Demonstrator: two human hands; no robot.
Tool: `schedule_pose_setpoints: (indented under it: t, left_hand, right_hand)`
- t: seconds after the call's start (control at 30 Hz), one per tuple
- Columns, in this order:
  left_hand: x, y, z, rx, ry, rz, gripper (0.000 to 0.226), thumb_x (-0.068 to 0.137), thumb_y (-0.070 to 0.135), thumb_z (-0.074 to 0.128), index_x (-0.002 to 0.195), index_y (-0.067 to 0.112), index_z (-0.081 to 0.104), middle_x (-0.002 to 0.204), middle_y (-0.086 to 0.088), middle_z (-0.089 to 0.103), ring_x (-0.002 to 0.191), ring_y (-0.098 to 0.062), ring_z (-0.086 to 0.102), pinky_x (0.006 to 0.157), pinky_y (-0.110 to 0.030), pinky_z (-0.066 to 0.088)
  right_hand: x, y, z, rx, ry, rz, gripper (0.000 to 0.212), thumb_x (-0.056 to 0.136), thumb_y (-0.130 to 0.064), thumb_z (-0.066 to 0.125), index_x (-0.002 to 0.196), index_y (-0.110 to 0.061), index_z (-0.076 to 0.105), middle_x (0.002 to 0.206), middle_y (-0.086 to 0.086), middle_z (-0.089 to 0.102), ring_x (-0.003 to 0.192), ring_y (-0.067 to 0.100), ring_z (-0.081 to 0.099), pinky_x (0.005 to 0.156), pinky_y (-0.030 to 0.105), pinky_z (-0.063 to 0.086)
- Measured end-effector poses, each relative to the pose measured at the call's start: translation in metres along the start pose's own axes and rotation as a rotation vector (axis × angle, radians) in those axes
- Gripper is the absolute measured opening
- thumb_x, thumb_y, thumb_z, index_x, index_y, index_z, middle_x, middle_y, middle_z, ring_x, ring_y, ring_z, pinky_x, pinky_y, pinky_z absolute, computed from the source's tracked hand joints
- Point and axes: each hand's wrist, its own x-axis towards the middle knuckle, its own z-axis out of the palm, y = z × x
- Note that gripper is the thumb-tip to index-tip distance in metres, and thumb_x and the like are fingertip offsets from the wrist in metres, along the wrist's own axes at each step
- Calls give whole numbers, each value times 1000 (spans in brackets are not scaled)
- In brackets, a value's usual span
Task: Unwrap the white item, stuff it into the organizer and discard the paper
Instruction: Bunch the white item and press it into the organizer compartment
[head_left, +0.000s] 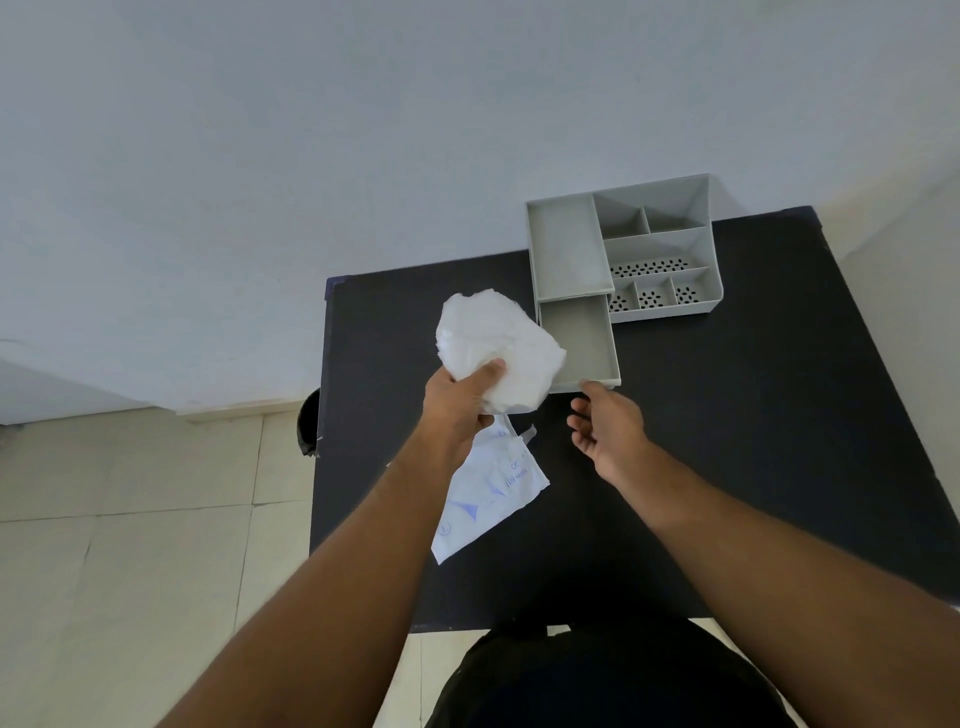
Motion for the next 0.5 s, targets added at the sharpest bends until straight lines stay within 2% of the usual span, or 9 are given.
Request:
schedule_pose_setpoints:
  t: [0.1,0.23,0.5]
  left_hand:
    - [-4,-3,1,15,-32,-6,29,88,14,77,106,28,60,114,0,67,103,-22,65,77,-36,61]
    - [-7,-6,3,12,-61,-17,31,87,13,78,109,26,61,116,-2,68,109,-26,66,89,-44,60]
    - [-7,-10,6,7,-70,-31,30,85,12,80,107,23,64,112,-3,71,104,-27,69,91,-50,59]
  right_hand:
    - [-2,5,-2,-5,14,7,8,97,-27,61,90,-23,64,80,-2,63,63,12,56,61,29,48]
    - [-4,10,-5,-1,9,9,8,97,-26,60,91,-23,64,80,-2,63,63,12,56,60,28,47]
    - [-4,12,-13,-57,-24,51,12,97,-28,58,102,-20,65,85,-1,65,68,14,58,64,31,48]
